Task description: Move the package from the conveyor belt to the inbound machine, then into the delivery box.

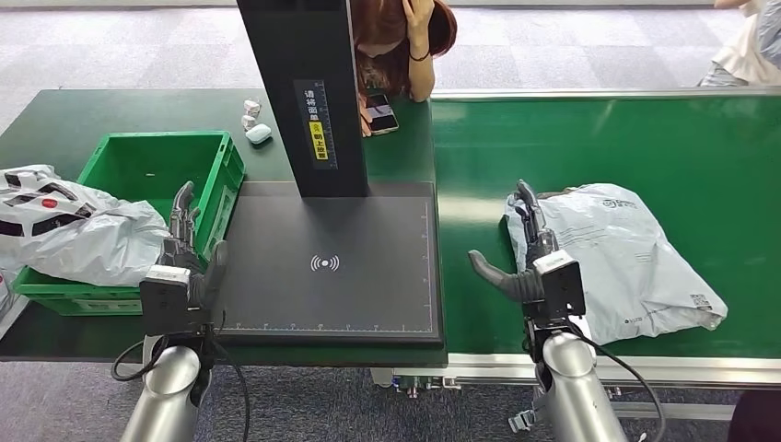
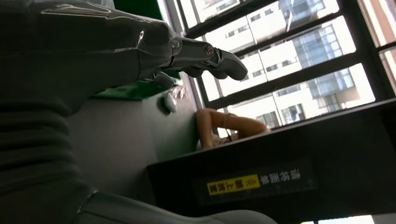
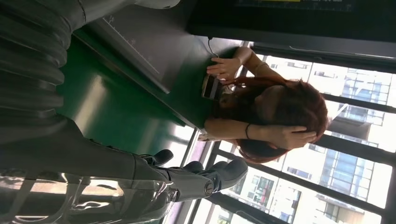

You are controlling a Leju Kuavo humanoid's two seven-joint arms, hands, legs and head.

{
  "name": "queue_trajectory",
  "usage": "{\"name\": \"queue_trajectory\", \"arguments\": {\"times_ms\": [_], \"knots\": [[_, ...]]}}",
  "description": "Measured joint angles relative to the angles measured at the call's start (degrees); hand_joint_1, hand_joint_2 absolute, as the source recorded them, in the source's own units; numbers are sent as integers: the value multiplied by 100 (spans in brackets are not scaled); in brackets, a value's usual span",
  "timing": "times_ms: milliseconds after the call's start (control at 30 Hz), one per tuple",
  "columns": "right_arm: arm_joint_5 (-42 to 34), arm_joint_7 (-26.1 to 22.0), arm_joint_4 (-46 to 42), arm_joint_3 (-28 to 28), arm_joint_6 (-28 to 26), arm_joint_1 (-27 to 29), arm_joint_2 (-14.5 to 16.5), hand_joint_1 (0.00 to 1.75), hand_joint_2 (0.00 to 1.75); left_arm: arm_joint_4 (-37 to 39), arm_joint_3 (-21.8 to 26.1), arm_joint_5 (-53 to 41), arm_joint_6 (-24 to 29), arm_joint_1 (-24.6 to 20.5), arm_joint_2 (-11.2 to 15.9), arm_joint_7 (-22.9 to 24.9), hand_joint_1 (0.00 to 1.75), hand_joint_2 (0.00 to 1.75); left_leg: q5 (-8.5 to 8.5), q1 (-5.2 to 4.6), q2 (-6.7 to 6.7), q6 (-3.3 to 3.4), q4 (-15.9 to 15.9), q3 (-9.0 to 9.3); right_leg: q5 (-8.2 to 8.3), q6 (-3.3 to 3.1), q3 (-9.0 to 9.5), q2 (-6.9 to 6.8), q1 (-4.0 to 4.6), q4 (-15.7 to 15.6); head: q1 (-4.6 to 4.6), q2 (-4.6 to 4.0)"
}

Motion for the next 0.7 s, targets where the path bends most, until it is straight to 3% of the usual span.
{"name": "queue_trajectory", "arguments": {"times_ms": [233,433,700], "knots": [[-244,3,343,284,498,-257,77,0,175,714,-114,1108,-1218,12,-275,206,0,175,2,-1,0,3,0,0,2,2,0,0,-1,0,0,0],[-392,-19,685,525,719,-404,229,0,175,1429,-123,1320,-1492,-30,-478,148,0,175,3,1,0,2,0,1,2,2,0,0,0,0,-1,0],[-634,-98,867,613,837,-409,294,0,175,1679,-131,1076,-1404,-32,-652,-106,0,175,0,0,0,1,0,0,0,2,-1,0,0,0,-1,0]]}}
